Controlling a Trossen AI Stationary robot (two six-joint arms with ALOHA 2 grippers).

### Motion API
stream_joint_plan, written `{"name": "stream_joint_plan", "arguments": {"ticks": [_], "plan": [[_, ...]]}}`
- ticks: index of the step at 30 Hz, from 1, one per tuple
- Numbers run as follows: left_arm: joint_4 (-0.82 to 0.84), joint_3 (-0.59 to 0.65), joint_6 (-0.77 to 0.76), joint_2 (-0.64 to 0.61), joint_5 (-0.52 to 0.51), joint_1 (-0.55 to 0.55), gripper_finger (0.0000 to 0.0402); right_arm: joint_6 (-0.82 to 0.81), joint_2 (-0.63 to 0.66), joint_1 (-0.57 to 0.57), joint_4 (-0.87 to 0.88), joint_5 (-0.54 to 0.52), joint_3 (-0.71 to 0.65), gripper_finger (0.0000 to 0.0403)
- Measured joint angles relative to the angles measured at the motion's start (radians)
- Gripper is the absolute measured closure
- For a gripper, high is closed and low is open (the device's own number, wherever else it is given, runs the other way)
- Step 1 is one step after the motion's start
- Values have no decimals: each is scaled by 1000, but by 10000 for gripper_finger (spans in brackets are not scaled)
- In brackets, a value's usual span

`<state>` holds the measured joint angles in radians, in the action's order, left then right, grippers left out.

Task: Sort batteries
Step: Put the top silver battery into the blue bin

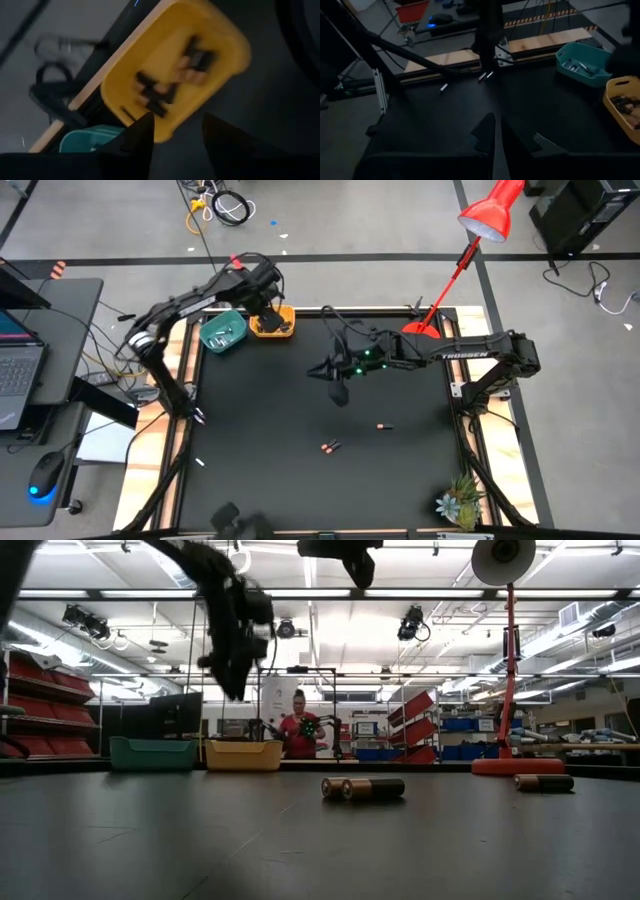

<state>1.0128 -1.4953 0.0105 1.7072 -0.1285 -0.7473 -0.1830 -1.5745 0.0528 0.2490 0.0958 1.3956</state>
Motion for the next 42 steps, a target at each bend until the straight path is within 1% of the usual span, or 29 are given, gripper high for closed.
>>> {"name": "stream_joint_plan", "arguments": {"ticks": [3,5,7,11,14,17,20,23,25,28,31,33,35,37,39,42], "plan": [[1,14,1,-91,9,104,239,-3,0,-1,23,2,0,361],[0,22,-36,-140,10,193,244,-7,0,-7,45,2,0,361],[4,30,-104,-171,9,295,245,-8,1,-20,64,2,0,361],[20,43,-249,-177,-41,486,246,-8,8,-66,75,2,0,361],[53,43,-337,-178,-97,587,246,2,14,-108,95,2,0,361],[147,43,-453,-181,-122,666,246,50,29,-147,186,2,0,361],[314,43,-547,-188,-111,740,246,96,47,-171,310,3,0,361],[490,44,-621,-182,-107,791,246,108,64,-186,387,-28,0,361],[553,61,-647,-181,-86,805,246,108,71,-194,397,-61,0,361],[542,132,-646,-181,41,809,246,91,75,-208,354,-77,0,361],[490,243,-585,-171,197,815,246,64,76,-222,287,-78,0,361],[471,322,-540,-155,248,831,246,52,76,-235,256,-89,0,361],[488,385,-503,-130,251,848,245,44,77,-250,245,-113,0,361],[509,433,-485,-103,213,861,244,31,77,-266,249,-127,0,361],[518,471,-477,-75,185,873,244,25,77,-281,259,-132,0,361],[515,514,-427,-46,182,883,244,25,77,-301,271,-161,-7,361]]}}
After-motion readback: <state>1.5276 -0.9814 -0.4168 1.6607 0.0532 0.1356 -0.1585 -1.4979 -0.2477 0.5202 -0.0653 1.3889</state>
